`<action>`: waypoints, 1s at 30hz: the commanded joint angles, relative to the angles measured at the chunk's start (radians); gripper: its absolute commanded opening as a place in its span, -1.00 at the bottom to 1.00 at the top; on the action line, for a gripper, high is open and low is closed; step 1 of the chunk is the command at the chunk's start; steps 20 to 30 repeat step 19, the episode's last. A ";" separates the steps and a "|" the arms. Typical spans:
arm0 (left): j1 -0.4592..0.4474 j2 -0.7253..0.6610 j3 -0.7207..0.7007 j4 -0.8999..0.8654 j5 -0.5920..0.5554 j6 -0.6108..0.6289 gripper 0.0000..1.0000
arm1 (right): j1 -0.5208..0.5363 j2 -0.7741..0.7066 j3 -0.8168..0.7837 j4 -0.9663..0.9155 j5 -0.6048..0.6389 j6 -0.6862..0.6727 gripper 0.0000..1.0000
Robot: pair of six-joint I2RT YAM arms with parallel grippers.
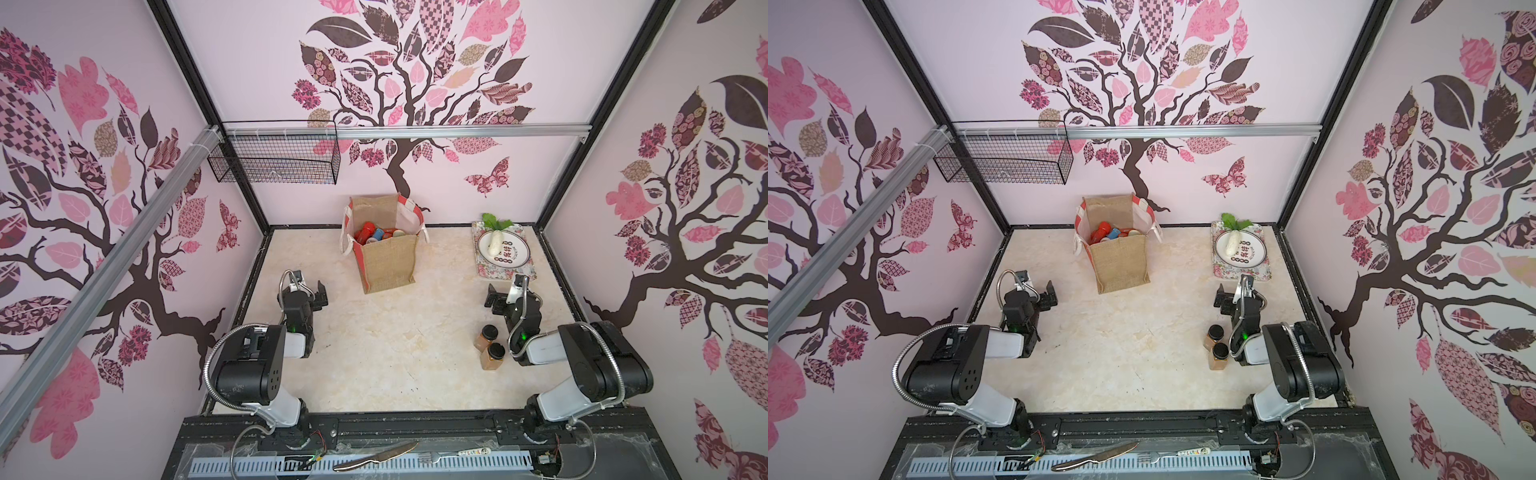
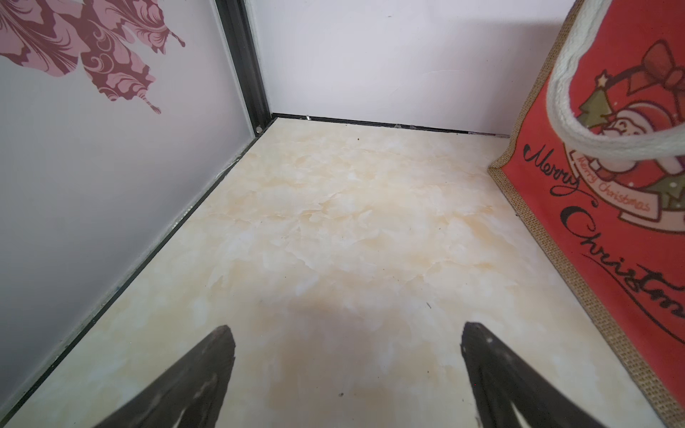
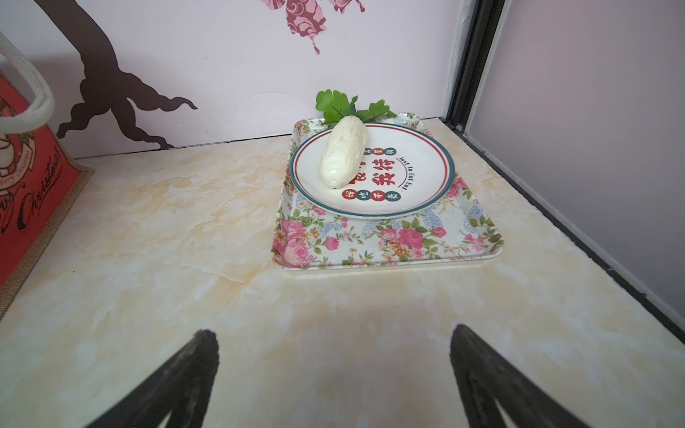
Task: Put the flashlights into the tote bags
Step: Reset both arms
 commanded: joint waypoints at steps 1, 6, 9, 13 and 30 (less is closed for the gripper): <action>0.004 0.002 -0.025 0.046 0.002 0.010 0.96 | -0.007 0.007 0.008 0.030 0.008 -0.001 0.99; 0.004 0.003 -0.023 0.045 0.002 0.008 0.96 | -0.008 0.006 0.010 0.025 0.005 -0.001 0.99; 0.004 0.002 -0.024 0.047 0.001 0.009 0.96 | -0.006 0.007 0.009 0.030 0.007 0.000 0.99; 0.004 0.003 -0.023 0.046 0.002 0.009 0.96 | -0.006 0.008 0.008 0.028 0.007 0.000 0.99; 0.003 0.003 -0.023 0.046 0.002 0.009 0.96 | -0.007 0.005 0.009 0.026 0.005 -0.001 0.99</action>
